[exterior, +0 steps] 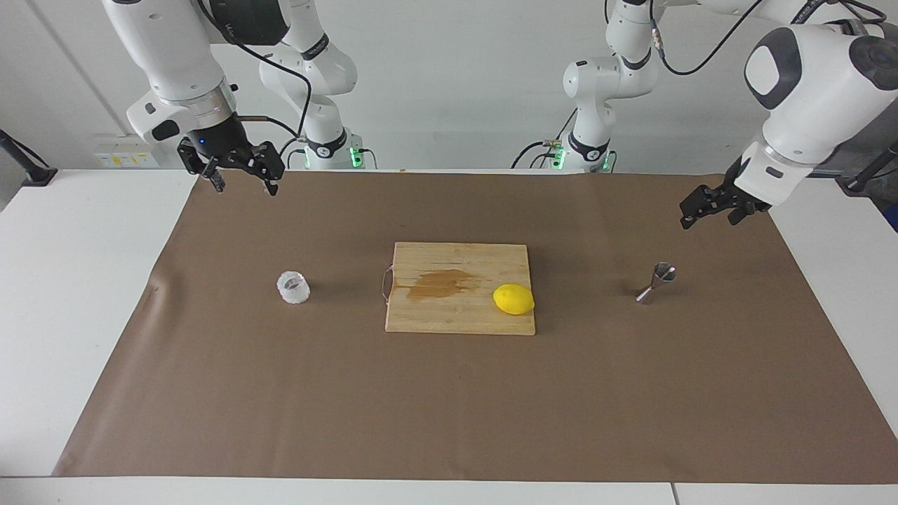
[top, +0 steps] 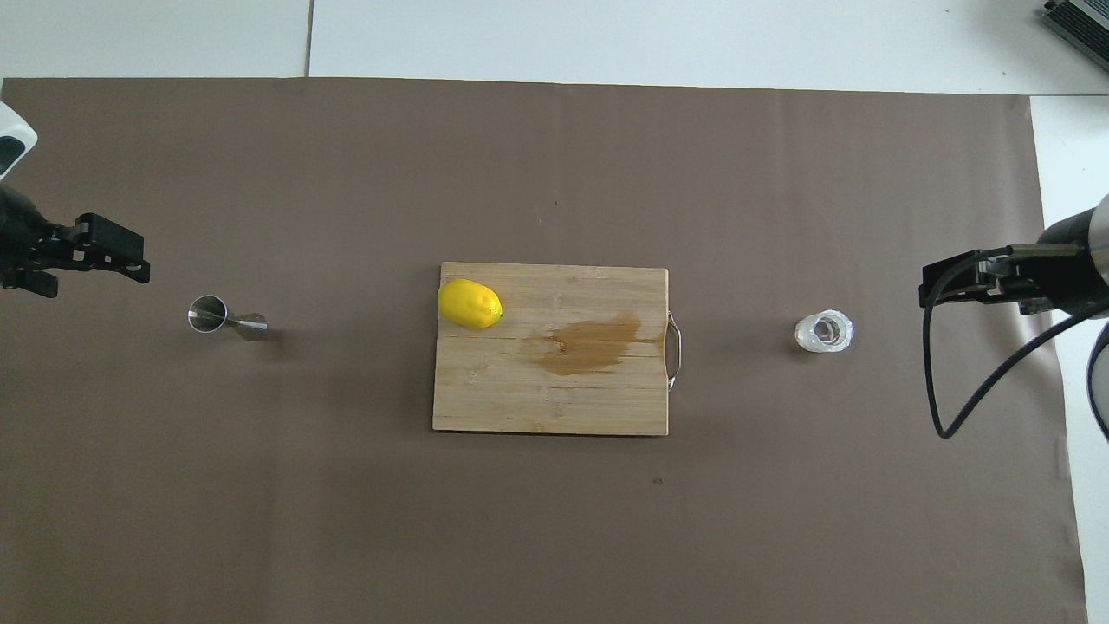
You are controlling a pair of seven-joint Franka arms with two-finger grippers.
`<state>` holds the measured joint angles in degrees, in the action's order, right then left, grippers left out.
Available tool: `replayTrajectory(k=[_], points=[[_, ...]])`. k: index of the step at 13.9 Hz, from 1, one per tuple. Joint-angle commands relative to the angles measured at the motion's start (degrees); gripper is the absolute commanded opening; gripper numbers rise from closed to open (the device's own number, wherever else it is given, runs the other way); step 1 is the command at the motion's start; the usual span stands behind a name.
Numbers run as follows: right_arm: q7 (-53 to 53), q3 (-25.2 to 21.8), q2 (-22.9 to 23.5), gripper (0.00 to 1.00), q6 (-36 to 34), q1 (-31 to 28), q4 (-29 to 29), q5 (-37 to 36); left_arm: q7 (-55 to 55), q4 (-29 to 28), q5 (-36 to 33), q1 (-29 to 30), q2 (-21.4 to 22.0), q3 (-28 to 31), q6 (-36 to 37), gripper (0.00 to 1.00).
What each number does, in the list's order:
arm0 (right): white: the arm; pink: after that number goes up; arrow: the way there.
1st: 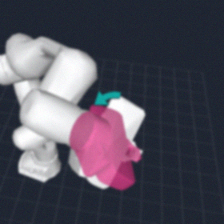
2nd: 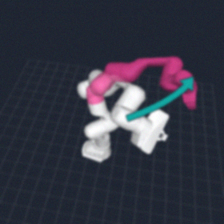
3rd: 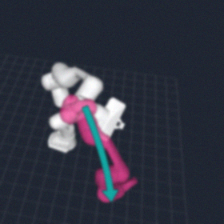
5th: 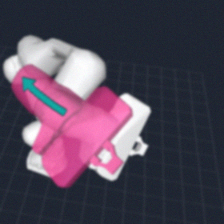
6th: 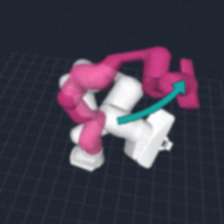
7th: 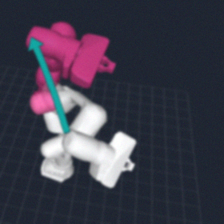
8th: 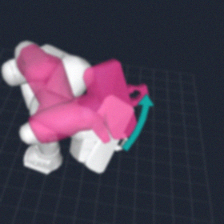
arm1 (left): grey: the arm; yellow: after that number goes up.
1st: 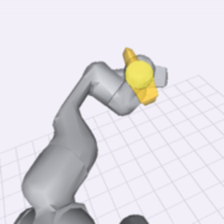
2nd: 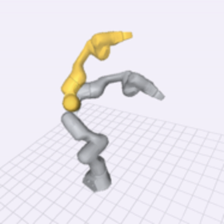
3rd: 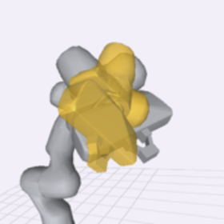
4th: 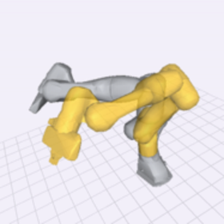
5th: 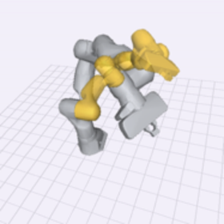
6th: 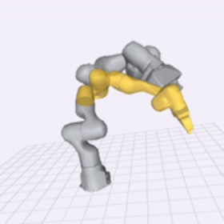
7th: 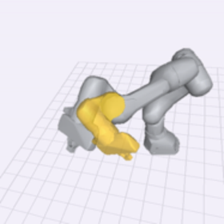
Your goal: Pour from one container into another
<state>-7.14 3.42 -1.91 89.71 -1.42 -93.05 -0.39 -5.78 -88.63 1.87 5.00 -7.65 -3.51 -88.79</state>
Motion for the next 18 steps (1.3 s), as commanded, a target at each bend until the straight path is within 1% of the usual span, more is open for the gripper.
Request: replayTrajectory(k=[1, 4, 5, 6, 9, 14, 16, 18], points=[[-0.50, 0.44, -1.43, 1.00, 0.03, -0.78, -1.52, 0.74, -3.71, 0.21, 2.60, 4.04, -1.57, -0.27, -0.50, 1.00], [-0.42, 0.44, -1.43, 1.00, 0.03, -0.78, -1.52, 1.27, -3.97, -0.32, 3.66, 8.61, -2.98, -0.36, 0.11, 1.00], [-0.42, 0.44, -1.43, 1.00, 0.03, -0.78, -1.52, 1.27, -4.24, -0.32, 5.23, 10.10, -3.76, -0.27, 0.29, 1.00], [-0.42, 0.44, -1.43, 1.00, 0.03, -0.78, -1.52, 1.36, -6.67, -0.41, 7.34, 12.03, -4.47, -0.27, 0.37, 1.00], [-0.42, 0.44, -1.43, 1.00, 0.03, -0.78, -1.52, 1.44, -19.23, -1.63, 14.63, 15.38, -5.88, -0.27, 0.29, 1.00], [-0.42, 0.44, -1.43, 1.00, 0.03, -0.78, -1.52, 1.44, -34.80, -4.53, 27.81, 18.72, -8.51, -0.27, -0.50, 1.00], [-0.42, 0.44, -1.43, 1.00, 0.03, -0.78, -1.52, 1.44, -38.68, -6.72, 32.38, 20.30, -9.66, -0.27, -1.46, 1.00], [-0.42, 0.44, -1.43, 1.00, 0.03, -0.78, -1.52, 1.44, -39.92, -9.97, 37.04, 21.97, -9.92, -0.27, -2.61, 1.00]])
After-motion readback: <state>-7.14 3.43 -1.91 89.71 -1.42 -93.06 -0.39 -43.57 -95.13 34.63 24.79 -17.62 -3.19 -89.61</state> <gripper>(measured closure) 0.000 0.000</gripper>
